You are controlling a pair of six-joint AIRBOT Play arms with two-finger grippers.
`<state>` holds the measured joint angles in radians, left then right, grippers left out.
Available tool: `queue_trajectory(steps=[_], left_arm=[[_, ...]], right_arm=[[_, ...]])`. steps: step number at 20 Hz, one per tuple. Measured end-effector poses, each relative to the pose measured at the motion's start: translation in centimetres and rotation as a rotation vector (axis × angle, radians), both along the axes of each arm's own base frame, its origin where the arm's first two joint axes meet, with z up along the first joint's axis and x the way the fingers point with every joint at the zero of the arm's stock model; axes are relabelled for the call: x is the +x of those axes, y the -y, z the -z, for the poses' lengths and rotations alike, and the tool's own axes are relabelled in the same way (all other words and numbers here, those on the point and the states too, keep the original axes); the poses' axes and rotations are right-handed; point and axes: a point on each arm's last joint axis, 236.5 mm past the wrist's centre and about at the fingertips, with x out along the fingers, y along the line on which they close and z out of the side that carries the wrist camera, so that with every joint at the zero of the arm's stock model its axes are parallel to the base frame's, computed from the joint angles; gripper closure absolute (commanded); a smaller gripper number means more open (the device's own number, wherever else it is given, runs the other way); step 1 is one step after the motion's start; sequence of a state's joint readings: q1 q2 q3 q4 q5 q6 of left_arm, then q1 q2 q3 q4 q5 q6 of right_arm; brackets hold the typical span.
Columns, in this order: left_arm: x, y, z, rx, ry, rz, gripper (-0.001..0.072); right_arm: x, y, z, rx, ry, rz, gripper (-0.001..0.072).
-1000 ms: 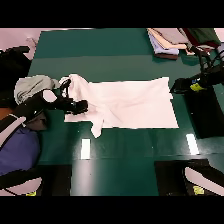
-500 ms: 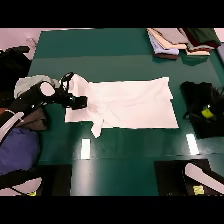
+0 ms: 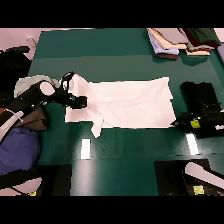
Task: Fold the shirts.
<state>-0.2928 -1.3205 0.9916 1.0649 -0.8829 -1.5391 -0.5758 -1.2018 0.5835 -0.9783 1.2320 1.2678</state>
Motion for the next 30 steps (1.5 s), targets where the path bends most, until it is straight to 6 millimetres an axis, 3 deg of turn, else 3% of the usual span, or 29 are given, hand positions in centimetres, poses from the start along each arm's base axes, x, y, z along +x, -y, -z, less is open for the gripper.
queue_trajectory(steps=[2, 4, 5, 7, 8, 10, 13, 15, 17, 20, 23, 25, 27, 29, 30], left_arm=[[0.1, 0.0, -0.6, -0.001, 0.017, 0.002, 0.0683], [0.5, -0.4, -2.7, 0.01, 0.079, 0.011, 0.0682], [0.8, -0.7, -4.4, 0.017, 0.125, 0.011, 0.0682], [1.4, -1.7, -9.7, 0.04, 0.256, 0.014, 0.0682], [1.5, -2.2, -12.9, 0.05, 0.334, 0.016, 0.0682], [1.1, -3.6, -21.7, 0.06, 0.535, 0.004, 0.0682], [-2.1, -5.5, -36.3, 0.018, 0.86, -0.04, 0.0683], [-5.9, -7.1, -45.4, -0.023, 1.067, -0.075, 0.0683], [-10.5, -8.7, -53.2, -0.076, 1.256, -0.111, 0.0683], [-16.9, -11.0, -61.3, -0.142, 1.49, -0.166, 0.0683], [-20.3, -12.7, -65.0, -0.163, 1.621, -0.208, 0.0683], [-19.7, -13.2, -65.1, -0.127, 1.624, -0.226, 0.0683], [-16.9, -13.0, -63.5, -0.062, 1.556, -0.226, 0.0683], [-11.8, -12.6, -59.6, 0.042, 1.419, -0.221, 0.0683], [-8.7, -12.1, -56.6, 0.085, 1.325, -0.211, 0.0683]], right_arm=[[1.1, -0.7, 0.3, -0.024, 0.041, -0.021, 0.0695], [2.7, -0.7, -0.4, -0.083, 0.109, -0.055, 0.0695], [3.9, -0.1, -1.3, -0.129, 0.16, -0.067, 0.0695], [6.8, -0.3, -5.8, -0.167, 0.301, -0.094, 0.0695], [8.2, -0.1, -8.9, -0.206, 0.383, -0.115, 0.0695], [11.0, 0.2, -17.0, -0.294, 0.597, -0.131, 0.0695], [11.9, 0.2, -31.1, -0.449, 0.923, -0.13, 0.0696], [10.2, -0.5, -40.7, -0.551, 1.132, -0.116, 0.0696], [7.4, -1.2, -48.3, -0.649, 1.291, -0.095, 0.0696], [3.3, -1.7, -56.0, -0.773, 1.433, -0.061, 0.0697], [1.3, -1.4, -59.6, -0.848, 1.456, -0.046, 0.0697], [1.4, -1.0, -60.0, -0.857, 1.431, -0.046, 0.0698], [2.7, -0.2, -58.8, -0.842, 1.368, -0.048, 0.0698], [5.2, 0.8, -55.7, -0.798, 1.269, -0.061, 0.0698], [6.8, 1.4, -53.5, -0.769, 1.203, -0.072, 0.0698]])
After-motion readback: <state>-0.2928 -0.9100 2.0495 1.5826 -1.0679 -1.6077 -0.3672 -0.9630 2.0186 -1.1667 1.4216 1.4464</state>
